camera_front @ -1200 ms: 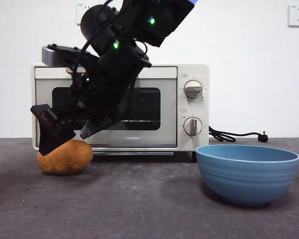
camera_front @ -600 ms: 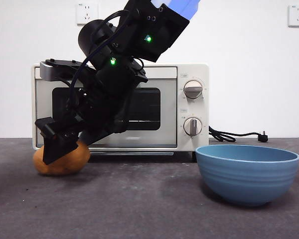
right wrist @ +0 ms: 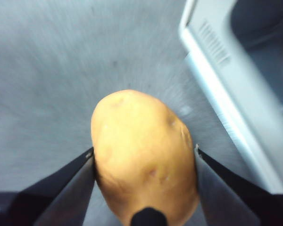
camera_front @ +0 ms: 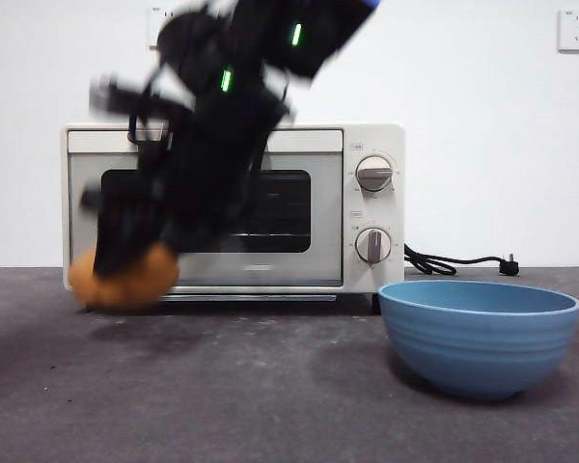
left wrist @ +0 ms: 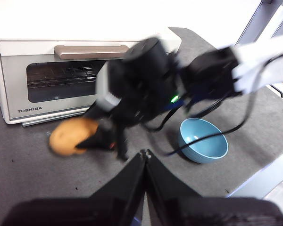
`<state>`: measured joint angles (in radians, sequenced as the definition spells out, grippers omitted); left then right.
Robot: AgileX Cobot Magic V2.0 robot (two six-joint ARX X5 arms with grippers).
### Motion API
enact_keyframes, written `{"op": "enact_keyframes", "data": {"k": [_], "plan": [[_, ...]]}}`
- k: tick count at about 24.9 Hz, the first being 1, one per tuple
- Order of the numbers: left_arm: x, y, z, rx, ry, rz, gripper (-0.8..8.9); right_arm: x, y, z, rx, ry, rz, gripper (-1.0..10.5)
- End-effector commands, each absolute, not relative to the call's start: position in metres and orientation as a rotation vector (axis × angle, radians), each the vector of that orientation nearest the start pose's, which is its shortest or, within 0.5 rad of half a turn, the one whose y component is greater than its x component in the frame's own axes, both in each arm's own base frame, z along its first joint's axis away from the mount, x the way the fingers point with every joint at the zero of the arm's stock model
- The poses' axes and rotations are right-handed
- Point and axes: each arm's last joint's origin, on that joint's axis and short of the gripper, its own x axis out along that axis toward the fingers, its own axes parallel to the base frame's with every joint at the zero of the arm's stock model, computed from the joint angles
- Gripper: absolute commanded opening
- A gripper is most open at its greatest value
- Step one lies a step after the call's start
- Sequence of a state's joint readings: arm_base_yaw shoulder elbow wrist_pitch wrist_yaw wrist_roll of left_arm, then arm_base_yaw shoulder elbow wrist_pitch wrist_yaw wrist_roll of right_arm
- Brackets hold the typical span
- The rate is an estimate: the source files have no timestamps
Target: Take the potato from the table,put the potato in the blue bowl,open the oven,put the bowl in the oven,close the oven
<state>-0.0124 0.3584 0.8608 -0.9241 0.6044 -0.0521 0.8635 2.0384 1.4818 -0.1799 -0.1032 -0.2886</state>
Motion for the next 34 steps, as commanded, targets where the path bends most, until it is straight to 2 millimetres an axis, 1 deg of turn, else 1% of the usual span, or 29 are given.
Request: {"op": "enact_keyframes", "data": {"k": [1,3,5,7,9,11,14,17,19,21,23,25,29,34], "plan": [[0.042,-0.017,0.329,-0.161,0.42,-0.6,-0.08,0.276,0.328,0.252,-0.466,0.531,1.003,-0.2],[0.042,-0.017,0.329,-0.162,0.42,-0.601,-0.08,0.261,0.309,0.288,-0.455,0.528,0.995,-0.2],[0.042,-0.017,0.329,-0.161,0.42,-0.606,-0.08,0.244,0.286,0.318,-0.442,0.555,0.982,-0.2],[0.042,-0.018,0.329,-0.16,0.421,-0.613,-0.08,0.226,0.26,0.342,-0.425,0.611,0.959,-0.2],[0.042,-0.018,0.329,-0.159,0.421,-0.617,-0.08,0.21,0.232,0.36,-0.416,0.66,0.923,-0.2],[0.041,-0.018,0.329,-0.158,0.421,-0.619,-0.08,0.196,0.208,0.375,-0.42,0.688,0.858,-0.2],[0.042,-0.018,0.329,-0.158,0.422,-0.619,-0.08,0.186,0.185,0.387,-0.404,0.7,0.806,-0.2],[0.041,-0.018,0.329,-0.157,0.422,-0.624,-0.08,0.175,0.164,0.392,-0.38,0.709,0.769,-0.2],[0.041,-0.018,0.329,-0.156,0.423,-0.629,-0.08,0.169,0.152,0.391,-0.367,0.708,0.751,-0.2],[0.041,-0.018,0.329,-0.155,0.424,-0.634,-0.08,0.163,0.142,0.385,-0.35,0.711,0.731,-0.2],[0.041,-0.019,0.329,-0.155,0.424,-0.636,-0.08,0.158,0.133,0.375,-0.335,0.72,0.711,-0.2],[0.041,-0.019,0.329,-0.154,0.424,-0.637,-0.08,0.156,0.127,0.36,-0.323,0.738,0.69,-0.2],[0.041,-0.019,0.329,-0.155,0.425,-0.637,-0.08,0.158,0.121,0.319,-0.3,0.779,0.651,-0.2],[0.041,-0.019,0.328,-0.157,0.433,-0.638,-0.08,0.166,0.121,0.265,-0.286,0.819,0.627,-0.2]]}}
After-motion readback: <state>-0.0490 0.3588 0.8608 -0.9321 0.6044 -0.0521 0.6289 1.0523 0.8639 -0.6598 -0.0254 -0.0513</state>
